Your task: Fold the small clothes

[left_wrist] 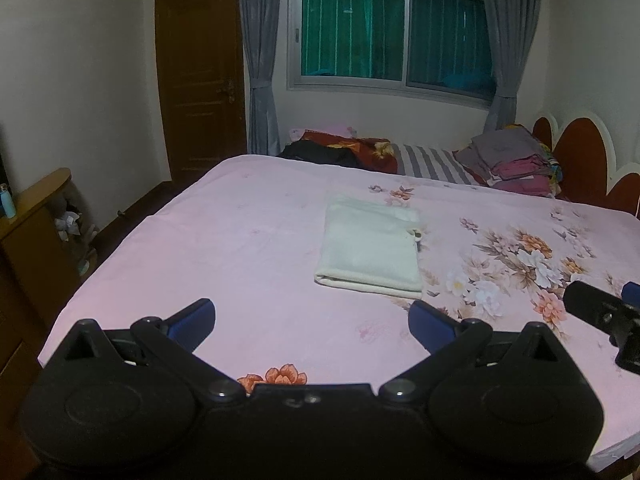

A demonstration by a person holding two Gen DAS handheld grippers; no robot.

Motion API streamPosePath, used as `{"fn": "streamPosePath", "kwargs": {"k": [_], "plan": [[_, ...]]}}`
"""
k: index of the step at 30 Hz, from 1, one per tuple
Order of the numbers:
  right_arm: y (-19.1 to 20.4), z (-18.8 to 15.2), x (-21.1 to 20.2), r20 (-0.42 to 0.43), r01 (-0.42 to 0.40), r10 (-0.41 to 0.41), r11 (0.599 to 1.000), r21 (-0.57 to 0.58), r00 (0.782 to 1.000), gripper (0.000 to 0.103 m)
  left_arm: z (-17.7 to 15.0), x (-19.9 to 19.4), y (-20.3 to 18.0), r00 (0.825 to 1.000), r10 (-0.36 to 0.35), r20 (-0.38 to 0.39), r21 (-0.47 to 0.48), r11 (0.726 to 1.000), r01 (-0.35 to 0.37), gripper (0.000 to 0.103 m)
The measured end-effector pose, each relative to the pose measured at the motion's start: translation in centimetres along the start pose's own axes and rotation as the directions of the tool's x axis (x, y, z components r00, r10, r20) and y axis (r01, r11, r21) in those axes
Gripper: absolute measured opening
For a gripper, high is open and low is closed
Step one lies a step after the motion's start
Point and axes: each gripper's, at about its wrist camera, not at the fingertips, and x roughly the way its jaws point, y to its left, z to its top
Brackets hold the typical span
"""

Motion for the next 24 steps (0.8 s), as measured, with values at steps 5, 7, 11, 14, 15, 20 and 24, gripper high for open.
{"fn": "streamPosePath", "kwargs": {"k": [5,7,11,14,15,20,24], "plan": [[-0.41,0.15,0.07,0.002,-0.003,0.003,1.000,0.005,1.000,0.103,0.08,-0.01,-0.26,1.000,0.004,0.005,0.000,1.000,-0.004,0.103],[-0.39,0.19,0.09,0.001,-0.003,0.003,1.000,0.004,1.000,0.103,0.09,0.02,-0.28,1.000,0.003,0.003,0.001,1.000,-0.003,0.103],[-0.40,0.26,0.14,0.001,-0.010,0.010,1.000,0.006,1.000,0.103,0.00,-0.06,-0.24,1.000,0.008,0.001,0.001,1.000,-0.008,0.103],[-0.30,0.32,0.29,0.001,-0.009,0.009,1.000,0.002,1.000,0.103,0.08,-0.06,-0.26,1.000,0.009,-0.002,0.000,1.000,-0.009,0.103],[-0.36,0.36,0.37,0.000,-0.010,0.010,1.000,0.002,1.000,0.103,0.14,-0.03,-0.29,1.000,0.009,-0.003,0.001,1.000,-0.009,0.103],[-0.30,0.33,0.49,-0.003,-0.010,0.010,1.000,0.006,1.000,0.103,0.22,0.00,-0.35,1.000,0.010,-0.006,0.002,1.000,-0.010,0.103],[-0.31,0.40,0.56,-0.004,-0.013,0.013,1.000,0.005,1.000,0.103,0.25,0.02,-0.37,1.000,0.010,-0.007,0.003,1.000,-0.010,0.103]]}}
